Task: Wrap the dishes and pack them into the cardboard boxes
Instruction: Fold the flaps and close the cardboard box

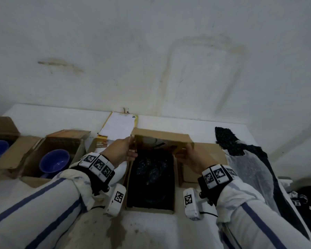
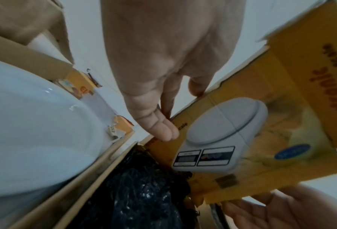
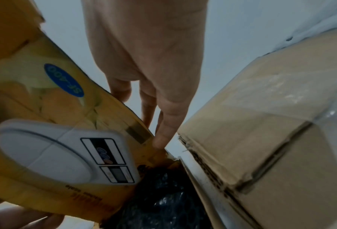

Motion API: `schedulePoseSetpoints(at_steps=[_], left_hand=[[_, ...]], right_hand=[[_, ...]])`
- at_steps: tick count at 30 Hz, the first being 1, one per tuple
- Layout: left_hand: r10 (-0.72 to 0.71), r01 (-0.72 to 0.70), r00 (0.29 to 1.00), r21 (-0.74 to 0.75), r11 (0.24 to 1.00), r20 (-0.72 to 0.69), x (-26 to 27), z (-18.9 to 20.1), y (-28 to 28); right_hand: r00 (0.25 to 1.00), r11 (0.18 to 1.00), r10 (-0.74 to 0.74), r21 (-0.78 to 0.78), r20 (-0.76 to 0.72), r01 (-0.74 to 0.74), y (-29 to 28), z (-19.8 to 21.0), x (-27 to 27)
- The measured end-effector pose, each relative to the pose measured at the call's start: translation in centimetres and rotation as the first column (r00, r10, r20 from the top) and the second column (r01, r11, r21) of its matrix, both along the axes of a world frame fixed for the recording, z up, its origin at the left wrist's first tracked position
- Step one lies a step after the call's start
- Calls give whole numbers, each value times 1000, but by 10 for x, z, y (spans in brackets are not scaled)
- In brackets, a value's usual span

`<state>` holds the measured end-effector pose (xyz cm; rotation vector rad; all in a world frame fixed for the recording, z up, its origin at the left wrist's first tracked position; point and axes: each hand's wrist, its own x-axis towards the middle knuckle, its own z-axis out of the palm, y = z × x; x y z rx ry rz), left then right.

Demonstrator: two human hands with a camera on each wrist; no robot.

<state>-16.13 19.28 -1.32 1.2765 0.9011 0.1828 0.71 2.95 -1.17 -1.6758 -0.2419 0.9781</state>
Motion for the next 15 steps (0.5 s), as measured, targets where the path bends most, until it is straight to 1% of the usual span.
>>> schedulePoseSetpoints(at_steps=[2, 5, 7, 8, 10, 12, 15], left_hand=[[-2, 3, 1000, -29, 1000, 21, -13, 4, -8], [20, -20, 1000, -45, 999, 11, -30, 9, -26], [26, -27, 999, -29, 999, -28, -37, 5, -36], [12, -12, 998, -7, 1000, -56, -41, 2, -40], [5, -2, 994, 27, 1000, -111, -49, -4, -49], [-1, 10, 987, 53, 999, -160, -57, -8, -56], [-13, 25, 980, 61, 998, -197, -67, -11, -68]], right_hand=[[999, 999, 35, 13, -8, -35, -7, 5, -8], [996, 994, 95, -45, -2, -94, -17, 7, -17], [983, 976, 177, -139, 53, -168, -24, 2, -25], [976, 968, 199, -173, 93, -181, -29, 0, -30], [967, 965, 207, -194, 147, -177, -37, -5, -42], [932, 943, 278, -251, 234, -218, -43, -9, -54], [853, 893, 399, -352, 336, -279, -51, -12, -68]])
